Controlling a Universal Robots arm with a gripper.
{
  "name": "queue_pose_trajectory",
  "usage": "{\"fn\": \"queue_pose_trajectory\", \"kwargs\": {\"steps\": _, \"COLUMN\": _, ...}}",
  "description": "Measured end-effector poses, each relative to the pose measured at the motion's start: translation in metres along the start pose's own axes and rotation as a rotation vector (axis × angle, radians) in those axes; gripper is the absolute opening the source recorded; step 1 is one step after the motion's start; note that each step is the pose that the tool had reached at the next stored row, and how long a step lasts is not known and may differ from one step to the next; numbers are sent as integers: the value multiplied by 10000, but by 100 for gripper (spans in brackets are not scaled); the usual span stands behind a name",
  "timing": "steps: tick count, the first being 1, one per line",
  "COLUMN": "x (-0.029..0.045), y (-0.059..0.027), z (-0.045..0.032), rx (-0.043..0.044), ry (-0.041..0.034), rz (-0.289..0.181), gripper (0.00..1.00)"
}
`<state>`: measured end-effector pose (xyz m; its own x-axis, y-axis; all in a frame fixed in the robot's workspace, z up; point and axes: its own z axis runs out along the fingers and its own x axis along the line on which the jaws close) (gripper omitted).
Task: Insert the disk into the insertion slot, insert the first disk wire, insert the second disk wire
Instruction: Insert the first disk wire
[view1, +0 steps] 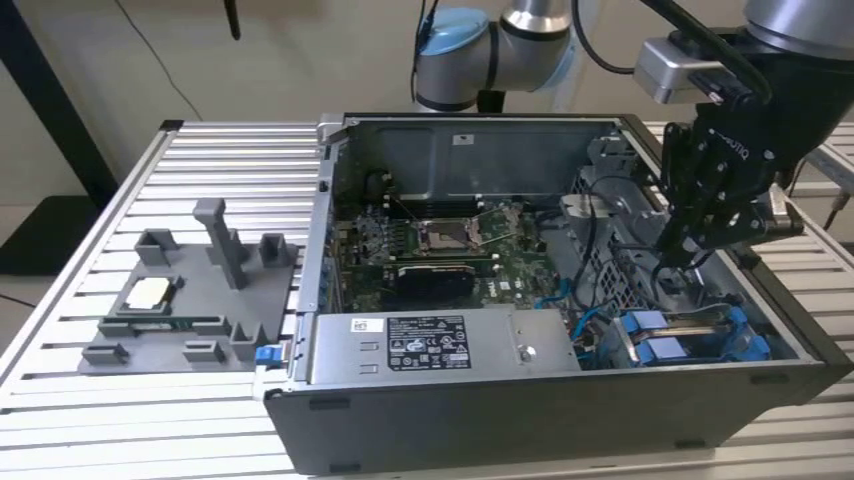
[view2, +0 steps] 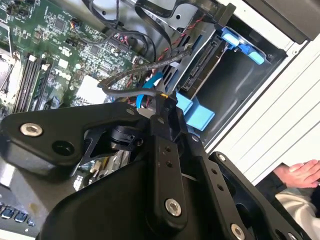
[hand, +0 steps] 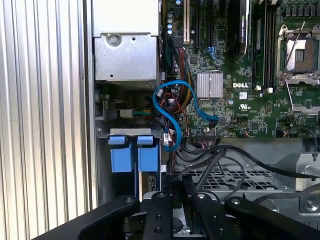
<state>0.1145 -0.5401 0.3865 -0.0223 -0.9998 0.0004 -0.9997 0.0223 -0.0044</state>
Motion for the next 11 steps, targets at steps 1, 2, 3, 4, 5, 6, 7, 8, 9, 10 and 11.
{"fn": "queue_pose_trajectory", "kwargs": {"steps": 1, "x": 0, "y": 0, "z": 0, "rx": 0, "ry": 0, "rz": 0, "gripper": 22}}
{"fn": "queue_pose_trajectory", "kwargs": {"steps": 2, "x": 0, "y": 0, "z": 0, "rx": 0, "ry": 0, "rz": 0, "gripper": 22}}
{"fn": "queue_pose_trajectory", "kwargs": {"steps": 3, "x": 0, "y": 0, "z": 0, "rx": 0, "ry": 1, "rz": 0, "gripper": 22}}
{"fn": "queue_pose_trajectory", "kwargs": {"steps": 4, "x": 0, "y": 0, "z": 0, "rx": 0, "ry": 1, "rz": 0, "gripper": 22}}
{"fn": "queue_pose_trajectory", "kwargs": {"steps": 5, "x": 1, "y": 0, "z": 0, "rx": 0, "ry": 0, "rz": 0, "gripper": 22}}
{"fn": "queue_pose_trajectory", "kwargs": {"steps": 6, "x": 2, "y": 0, "z": 0, "rx": 0, "ry": 0, "rz": 0, "gripper": 19}}
{"fn": "queue_pose_trajectory", "kwargs": {"steps": 7, "x": 3, "y": 0, "z": 0, "rx": 0, "ry": 1, "rz": 0, "gripper": 19}}
{"fn": "queue_pose_trajectory", "kwargs": {"steps": 8, "x": 3, "y": 0, "z": 1, "rx": 0, "ry": 1, "rz": -1, "gripper": 19}}
{"fn": "queue_pose_trajectory", "kwargs": {"steps": 9, "x": 3, "y": 0, "z": 1, "rx": 0, "ry": 2, "rz": 0, "gripper": 19}}
{"fn": "queue_pose_trajectory", "kwargs": {"steps": 10, "x": 3, "y": 0, "z": 5, "rx": 0, "ry": 3, "rz": 0, "gripper": 19}}
{"fn": "queue_pose_trajectory", "kwargs": {"steps": 11, "x": 3, "y": 0, "z": 8, "rx": 0, "ry": 7, "rz": 0, "gripper": 19}}
